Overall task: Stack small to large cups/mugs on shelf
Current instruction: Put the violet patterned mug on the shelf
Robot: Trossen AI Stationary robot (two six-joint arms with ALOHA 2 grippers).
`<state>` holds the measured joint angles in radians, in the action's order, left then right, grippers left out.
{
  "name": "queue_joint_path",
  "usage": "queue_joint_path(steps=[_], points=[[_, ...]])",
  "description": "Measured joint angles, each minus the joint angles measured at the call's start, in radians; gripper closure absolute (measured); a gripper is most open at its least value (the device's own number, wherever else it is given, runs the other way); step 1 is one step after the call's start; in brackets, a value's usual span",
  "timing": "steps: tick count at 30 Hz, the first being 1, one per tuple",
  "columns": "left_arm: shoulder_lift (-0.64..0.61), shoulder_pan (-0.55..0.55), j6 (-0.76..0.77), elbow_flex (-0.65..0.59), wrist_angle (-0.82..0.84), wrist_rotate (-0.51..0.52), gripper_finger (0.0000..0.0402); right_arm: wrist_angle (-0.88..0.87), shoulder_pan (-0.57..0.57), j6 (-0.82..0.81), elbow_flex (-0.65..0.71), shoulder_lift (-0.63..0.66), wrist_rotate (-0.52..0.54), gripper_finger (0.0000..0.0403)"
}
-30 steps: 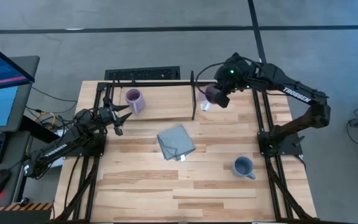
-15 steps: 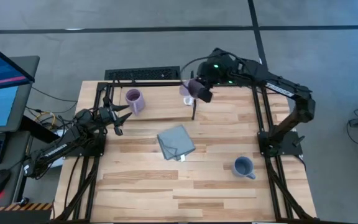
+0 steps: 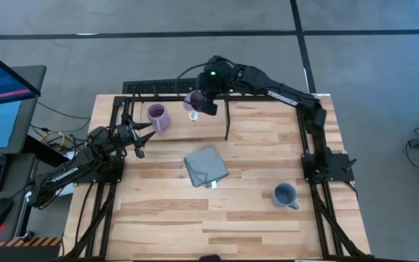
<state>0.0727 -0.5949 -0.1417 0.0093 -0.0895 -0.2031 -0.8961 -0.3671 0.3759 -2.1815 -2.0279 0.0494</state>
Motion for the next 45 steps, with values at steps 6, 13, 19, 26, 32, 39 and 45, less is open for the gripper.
queue_joint_path(steps=[6, 13, 19, 26, 32, 39, 45], points=[[-0.002, 0.0, -0.01, 0.0, 0.001, 0.0, 0.024, -0.051, -0.014, 0.024, -0.097, -0.125, -0.004, 0.0386], [-0.002, 0.0, -0.023, -0.001, 0.004, 0.001, 0.024, -0.066, -0.048, 0.025, -0.11, -0.199, -0.059, 0.0386], [-0.002, 0.001, -0.032, -0.001, 0.006, 0.002, 0.024, -0.054, -0.055, 0.026, -0.106, -0.244, -0.086, 0.0386], [-0.003, 0.002, -0.036, -0.001, 0.008, 0.007, 0.024, 0.009, -0.051, 0.035, -0.108, -0.284, -0.148, 0.0386], [-0.002, 0.002, -0.038, -0.001, 0.008, 0.006, 0.024, 0.008, -0.05, 0.041, -0.1, -0.285, -0.169, 0.0386], [-0.001, 0.002, -0.038, -0.001, 0.008, 0.006, 0.024, 0.025, -0.047, 0.04, -0.1, -0.285, -0.187, 0.0386], [-0.001, 0.002, -0.038, -0.001, 0.008, 0.006, 0.024, 0.046, -0.046, 0.032, -0.1, -0.285, -0.184, 0.0386]])
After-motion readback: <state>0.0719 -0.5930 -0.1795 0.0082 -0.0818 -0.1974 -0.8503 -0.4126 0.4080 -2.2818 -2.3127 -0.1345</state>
